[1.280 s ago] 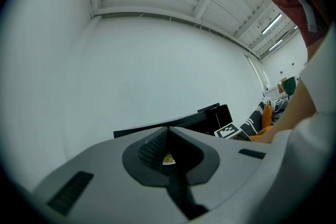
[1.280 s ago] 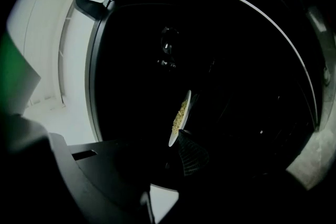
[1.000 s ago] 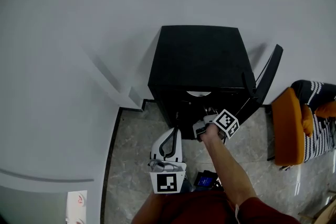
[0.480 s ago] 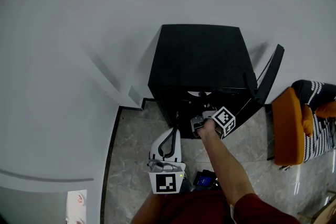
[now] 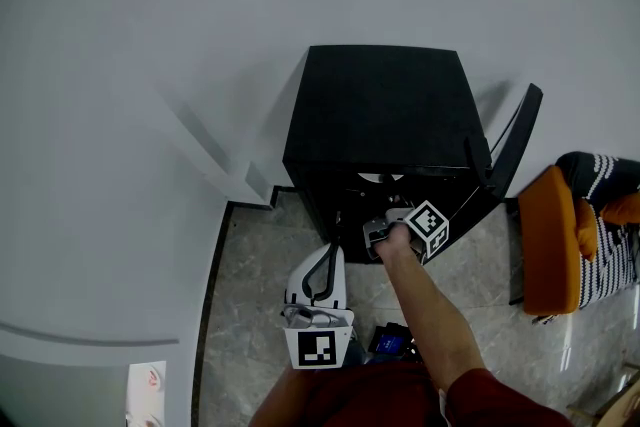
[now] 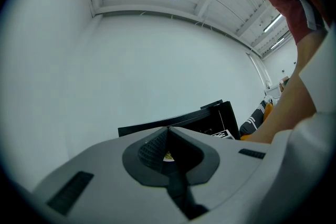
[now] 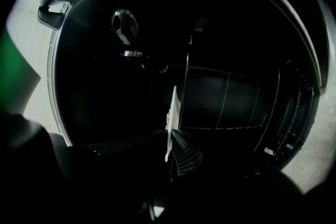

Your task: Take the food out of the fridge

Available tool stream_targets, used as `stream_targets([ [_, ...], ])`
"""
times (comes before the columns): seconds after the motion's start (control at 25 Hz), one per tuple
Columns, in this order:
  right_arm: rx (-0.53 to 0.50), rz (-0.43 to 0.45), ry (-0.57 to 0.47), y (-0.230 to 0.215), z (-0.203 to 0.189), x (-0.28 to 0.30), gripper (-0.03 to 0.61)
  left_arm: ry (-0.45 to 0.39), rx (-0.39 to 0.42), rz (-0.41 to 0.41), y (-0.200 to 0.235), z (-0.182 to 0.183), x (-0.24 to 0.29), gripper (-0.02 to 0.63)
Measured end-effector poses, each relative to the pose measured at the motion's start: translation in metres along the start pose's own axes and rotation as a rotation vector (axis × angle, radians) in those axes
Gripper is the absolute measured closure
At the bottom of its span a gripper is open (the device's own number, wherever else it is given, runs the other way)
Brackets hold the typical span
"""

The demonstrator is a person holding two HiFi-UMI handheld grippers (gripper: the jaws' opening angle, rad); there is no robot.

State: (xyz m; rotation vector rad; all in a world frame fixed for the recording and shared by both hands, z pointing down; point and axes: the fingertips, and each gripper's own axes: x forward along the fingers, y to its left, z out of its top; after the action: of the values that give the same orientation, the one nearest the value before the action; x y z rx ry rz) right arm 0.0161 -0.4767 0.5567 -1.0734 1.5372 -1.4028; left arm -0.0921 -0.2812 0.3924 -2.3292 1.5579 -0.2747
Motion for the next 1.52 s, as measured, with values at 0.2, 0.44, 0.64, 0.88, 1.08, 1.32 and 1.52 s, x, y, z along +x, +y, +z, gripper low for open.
stream_targets([
  [0.2, 0.013, -0.023, -0.002, 0.0, 0.0, -0.001, 0.543, -0.009, 0.004, 0.0, 0.0, 0.002, 0.0, 0.6],
  [0.44, 0.025, -0.036, -0.004, -0.001, -0.001, -0.005, 0.545, -0.017, 0.003, -0.002, 0.0, 0.003, 0.001, 0.6],
  [0.64, 0.037, -0.041, 0.0, 0.002, -0.003, -0.014, 0.545, -0.019, 0.003, 0.001, 0.0, 0.002, 0.002, 0.599],
  [0.88, 0.046, -0.038, 0.007, 0.004, -0.004, -0.032, 0.546, -0.023, 0.015, 0.004, 0.0, 0.002, 0.004, 0.599],
  [1.08, 0.04, -0.04, 0.034, 0.005, -0.009, -0.048, 0.545, -0.029, 0.015, 0.004, -0.003, 0.001, 0.006, 0.6],
  [1.32, 0.061, -0.028, 0.044, 0.012, -0.011, -0.072, 0.545, -0.033, 0.021, 0.003, -0.006, 0.0, 0.008, 0.598],
  [1.52, 0.071, 0.003, 0.047, 0.02, -0.011, -0.092, 0.545, -0.036, 0.031, -0.002, -0.007, 0.0, 0.01, 0.599],
])
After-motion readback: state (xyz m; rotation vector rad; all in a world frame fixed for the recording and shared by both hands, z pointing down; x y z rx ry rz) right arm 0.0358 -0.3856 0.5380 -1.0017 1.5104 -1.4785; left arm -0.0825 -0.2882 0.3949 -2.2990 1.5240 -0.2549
